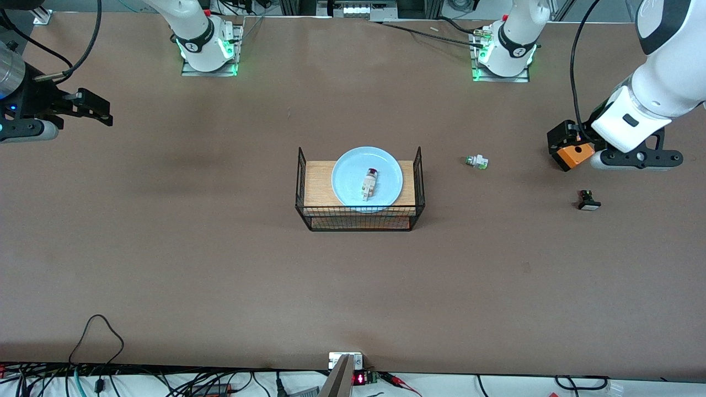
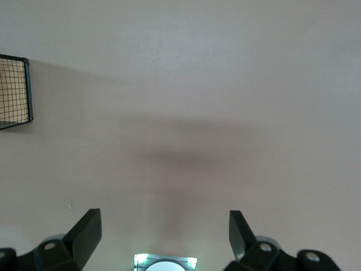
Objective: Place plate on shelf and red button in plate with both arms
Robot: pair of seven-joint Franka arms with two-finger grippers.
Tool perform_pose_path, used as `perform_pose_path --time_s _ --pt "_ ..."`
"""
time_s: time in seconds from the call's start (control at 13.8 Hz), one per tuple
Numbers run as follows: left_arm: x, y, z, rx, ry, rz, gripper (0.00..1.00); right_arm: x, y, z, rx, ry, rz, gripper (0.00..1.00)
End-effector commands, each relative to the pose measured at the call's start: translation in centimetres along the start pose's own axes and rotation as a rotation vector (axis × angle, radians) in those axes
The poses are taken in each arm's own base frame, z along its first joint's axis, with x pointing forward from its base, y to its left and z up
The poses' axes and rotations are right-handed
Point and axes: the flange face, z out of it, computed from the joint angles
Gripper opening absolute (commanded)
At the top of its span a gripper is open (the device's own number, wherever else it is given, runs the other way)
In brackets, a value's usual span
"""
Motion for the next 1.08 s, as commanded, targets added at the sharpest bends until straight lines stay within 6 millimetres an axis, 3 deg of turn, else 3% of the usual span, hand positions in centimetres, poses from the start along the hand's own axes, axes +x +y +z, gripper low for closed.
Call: perform_pose_path --time_s 0.0,0.07,0.29,1.01 --pt "-0.2 -0.4 0.3 -0.006 -0.023 0.029 1.00 0.5 1.9 -0.6 0.001 0.001 0.004 1.00" --pt "-0.1 -0.4 0.4 -0.001 -0.027 0.029 1.00 0.4 3.3 -0.4 0.009 0.000 0.024 1.00" --pt "-0.1 -0.2 0.1 0.054 -0.015 0.050 1.00 1.0 0.7 -0.3 -0.041 -0.010 -0.016 1.00" --pt "0.5 -0.7 -0.3 0.032 -0.006 0.084 1.00 1.5 1.2 0.3 0.003 -0.009 -0.001 1.00"
